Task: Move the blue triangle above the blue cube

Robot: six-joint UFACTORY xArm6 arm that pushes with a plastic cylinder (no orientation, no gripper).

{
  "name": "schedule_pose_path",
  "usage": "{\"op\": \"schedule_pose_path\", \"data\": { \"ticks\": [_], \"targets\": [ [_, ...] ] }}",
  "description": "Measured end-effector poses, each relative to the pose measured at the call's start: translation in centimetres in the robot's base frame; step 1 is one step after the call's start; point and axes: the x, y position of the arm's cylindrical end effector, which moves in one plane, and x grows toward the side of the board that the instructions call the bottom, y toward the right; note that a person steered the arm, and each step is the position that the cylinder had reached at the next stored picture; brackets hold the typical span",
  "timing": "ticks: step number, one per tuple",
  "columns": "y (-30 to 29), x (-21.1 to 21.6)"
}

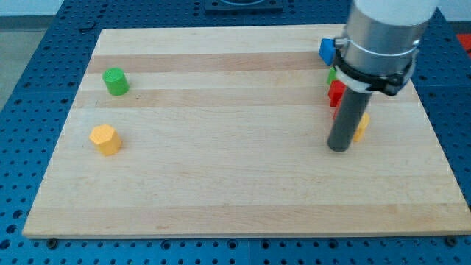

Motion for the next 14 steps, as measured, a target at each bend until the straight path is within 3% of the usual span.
{"op": "schedule_pose_path", "data": {
  "ticks": [2,3,5,6,9,12,14],
  "targets": [
    [-1.9,0.0],
    [-2.9,-2.1],
    [-4.9,-11.6],
    [-4.9,-13.8],
    [-3.8,-16.3],
    [2.5,-19.1],
    [2.2,-20.4]
  ]
}}
